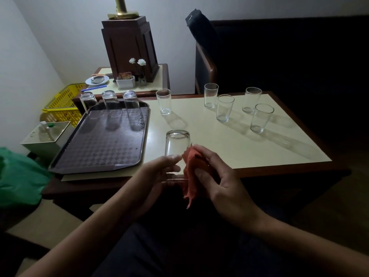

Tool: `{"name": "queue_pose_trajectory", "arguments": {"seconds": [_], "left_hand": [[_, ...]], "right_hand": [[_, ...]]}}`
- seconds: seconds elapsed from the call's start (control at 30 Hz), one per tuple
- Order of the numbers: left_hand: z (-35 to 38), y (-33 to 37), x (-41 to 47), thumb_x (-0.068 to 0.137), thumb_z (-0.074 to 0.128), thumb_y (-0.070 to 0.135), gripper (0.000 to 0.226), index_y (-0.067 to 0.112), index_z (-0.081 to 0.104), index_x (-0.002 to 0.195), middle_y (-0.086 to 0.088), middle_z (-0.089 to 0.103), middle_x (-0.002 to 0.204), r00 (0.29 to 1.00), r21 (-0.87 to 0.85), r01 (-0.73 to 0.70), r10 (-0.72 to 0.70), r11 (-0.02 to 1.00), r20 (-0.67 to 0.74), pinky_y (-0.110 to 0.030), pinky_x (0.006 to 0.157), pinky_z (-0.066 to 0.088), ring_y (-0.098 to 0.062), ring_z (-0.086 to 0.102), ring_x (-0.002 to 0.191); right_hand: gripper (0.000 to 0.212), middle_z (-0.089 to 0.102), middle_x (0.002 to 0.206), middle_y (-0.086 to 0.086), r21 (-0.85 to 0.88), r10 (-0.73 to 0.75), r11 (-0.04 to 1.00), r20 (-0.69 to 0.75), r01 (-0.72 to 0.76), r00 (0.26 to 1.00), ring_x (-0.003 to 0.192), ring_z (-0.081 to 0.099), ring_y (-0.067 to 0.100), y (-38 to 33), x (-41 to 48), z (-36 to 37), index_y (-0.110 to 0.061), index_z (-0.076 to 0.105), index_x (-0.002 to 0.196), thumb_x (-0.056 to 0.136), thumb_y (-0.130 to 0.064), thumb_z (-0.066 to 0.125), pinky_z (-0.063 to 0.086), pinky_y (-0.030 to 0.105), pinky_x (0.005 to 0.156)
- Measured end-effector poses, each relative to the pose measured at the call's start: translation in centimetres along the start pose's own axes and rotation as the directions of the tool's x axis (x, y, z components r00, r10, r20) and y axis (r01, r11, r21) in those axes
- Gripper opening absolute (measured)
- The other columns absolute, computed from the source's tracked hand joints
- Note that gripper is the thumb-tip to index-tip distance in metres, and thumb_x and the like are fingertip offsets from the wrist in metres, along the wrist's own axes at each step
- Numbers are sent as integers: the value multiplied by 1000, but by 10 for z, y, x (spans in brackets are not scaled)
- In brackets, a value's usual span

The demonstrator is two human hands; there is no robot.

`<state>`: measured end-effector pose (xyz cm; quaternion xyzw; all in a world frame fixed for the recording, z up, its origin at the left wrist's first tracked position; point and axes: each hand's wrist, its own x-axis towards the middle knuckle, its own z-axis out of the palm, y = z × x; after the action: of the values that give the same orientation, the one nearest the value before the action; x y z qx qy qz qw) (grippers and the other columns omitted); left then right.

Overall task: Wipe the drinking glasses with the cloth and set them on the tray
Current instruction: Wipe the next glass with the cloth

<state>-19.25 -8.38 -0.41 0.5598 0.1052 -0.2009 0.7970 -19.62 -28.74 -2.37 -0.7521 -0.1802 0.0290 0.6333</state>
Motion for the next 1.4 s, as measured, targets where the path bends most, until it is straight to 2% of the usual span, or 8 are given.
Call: {"name": "queue_pose_trajectory", "arguments": {"seconds": [0.17,0.33,0.63,0.8,0.97,1.13,1.27,1.4], "left_hand": [[6,0,-1,76,53,28,62,11,45,135,-27,60,116,994,-191,53,-34,980,99,-43,85,54,-38,63,97],[0,0,-1,90,60,57,59,6,65,119,-21,54,108,1000,-20,-17,17,1000,-17,-41,77,48,-32,60,87],[-3,4,-2,100,46,49,52,8,56,130,-14,64,105,999,-98,-7,11,995,41,-41,79,52,-29,65,89],[5,-2,1,89,67,52,69,8,55,140,-17,55,109,997,-28,-58,56,998,-51,-45,95,47,-31,61,96],[0,2,-1,101,44,46,60,-2,57,136,-15,66,101,999,-81,-28,26,996,-26,-42,78,46,-28,62,86],[5,1,-2,86,67,61,68,15,62,136,-16,53,117,995,54,-26,31,998,-97,-43,85,49,-32,57,100],[-1,4,-2,99,50,45,43,9,59,123,-12,66,92,992,-141,-40,23,989,-122,-35,65,51,-27,63,76],[5,0,-4,98,50,38,33,14,57,119,-16,65,91,992,-249,-73,45,966,-114,-37,70,53,-30,63,76]], "right_hand": [[47,64,138,-22,-74,-109,992,-48,105,993,120,68,3,-3,5,-2,-32,53,150,106,-17,62,59,27,98],[36,64,139,-6,-218,-341,912,69,348,937,132,63,15,-1,-2,2,-13,71,125,91,-2,74,56,39,105],[37,66,135,2,-299,-447,838,107,457,888,131,63,14,-9,-4,-4,-8,74,122,87,4,75,53,30,106],[42,66,141,-6,-267,-341,907,-7,327,940,137,59,8,-6,11,-13,-13,71,131,91,-1,70,53,40,111],[41,66,141,4,-312,-452,817,174,485,875,136,60,11,-8,1,-9,-7,74,126,89,9,74,50,32,113],[42,66,143,-3,-318,-379,868,68,380,923,137,58,6,-9,8,-15,-12,72,132,91,-1,71,50,35,114],[44,63,145,1,-303,-430,824,215,479,877,138,57,9,-10,-4,-5,-10,70,134,90,-1,76,49,30,114],[51,69,139,-11,-85,-110,988,185,127,977,132,62,3,-6,5,-7,-26,61,146,97,-12,70,47,37,119]]}}
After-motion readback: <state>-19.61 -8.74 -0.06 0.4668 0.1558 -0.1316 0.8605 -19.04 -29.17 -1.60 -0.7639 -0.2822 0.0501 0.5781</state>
